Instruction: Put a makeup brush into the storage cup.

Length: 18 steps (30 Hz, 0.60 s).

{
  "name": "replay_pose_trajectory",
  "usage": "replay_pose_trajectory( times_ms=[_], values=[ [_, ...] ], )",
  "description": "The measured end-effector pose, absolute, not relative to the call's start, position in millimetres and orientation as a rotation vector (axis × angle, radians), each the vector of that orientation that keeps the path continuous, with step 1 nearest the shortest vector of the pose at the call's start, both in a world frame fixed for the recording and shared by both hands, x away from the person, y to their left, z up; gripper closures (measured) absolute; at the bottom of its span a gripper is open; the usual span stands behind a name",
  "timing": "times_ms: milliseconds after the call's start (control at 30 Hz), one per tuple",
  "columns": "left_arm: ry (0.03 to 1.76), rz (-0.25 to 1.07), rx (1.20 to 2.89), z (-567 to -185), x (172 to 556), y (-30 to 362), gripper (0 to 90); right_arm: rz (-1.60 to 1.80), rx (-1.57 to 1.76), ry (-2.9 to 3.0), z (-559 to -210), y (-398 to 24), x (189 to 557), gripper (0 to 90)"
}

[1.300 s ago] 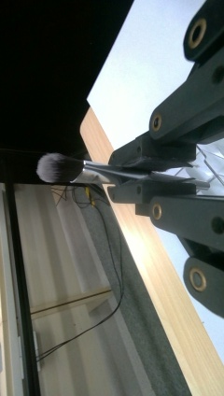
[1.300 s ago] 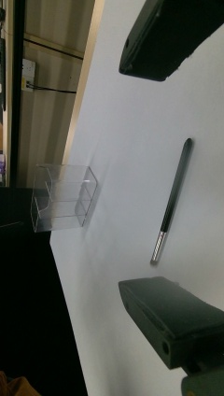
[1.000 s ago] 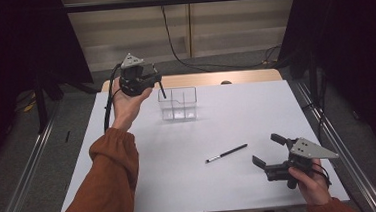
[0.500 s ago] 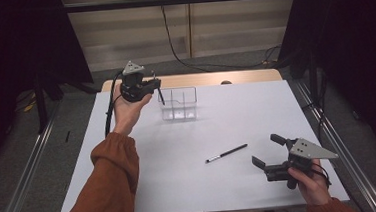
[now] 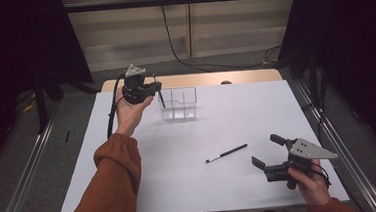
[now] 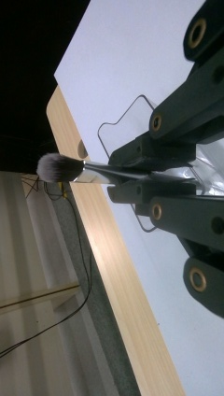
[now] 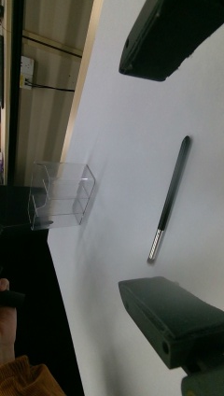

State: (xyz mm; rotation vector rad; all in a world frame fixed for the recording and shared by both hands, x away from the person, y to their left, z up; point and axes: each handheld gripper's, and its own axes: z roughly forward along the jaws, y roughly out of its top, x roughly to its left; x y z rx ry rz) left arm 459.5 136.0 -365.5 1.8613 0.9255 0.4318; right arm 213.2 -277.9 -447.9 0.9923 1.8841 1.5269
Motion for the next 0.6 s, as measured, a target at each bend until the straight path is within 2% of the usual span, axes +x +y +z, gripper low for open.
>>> replay_pose_trajectory(
  times_ms=[167, 300, 367, 400, 533, 600],
  values=[
    [0.937, 0.415, 1.858, -370.0, 460.1, 137.6, 82.0, 1.528, 0.992, 1.884, -447.8, -277.7, 212.9, 0.0],
    [0.947, 0.405, 1.867, -373.3, 459.5, 138.4, 73.0, 1.524, 0.992, 1.885, -447.9, -277.6, 213.0, 0.0],
    [0.958, 0.412, 1.856, -374.3, 459.8, 139.7, 60.7, 1.524, 0.993, 1.884, -447.8, -277.7, 213.0, 0.0],
    [0.966, 0.420, 1.855, -374.4, 459.9, 140.5, 58.1, 1.524, 0.993, 1.884, -447.8, -277.7, 213.0, 0.0],
    [0.975, 0.438, 1.848, -374.9, 459.1, 140.4, 36.9, 1.527, 0.993, 1.884, -447.8, -277.7, 212.9, 0.0],
    [0.967, 0.452, 1.850, -374.7, 458.2, 139.4, 30.8, 1.527, 0.994, 1.882, -447.8, -277.8, 213.0, 0.0]
  ],
)
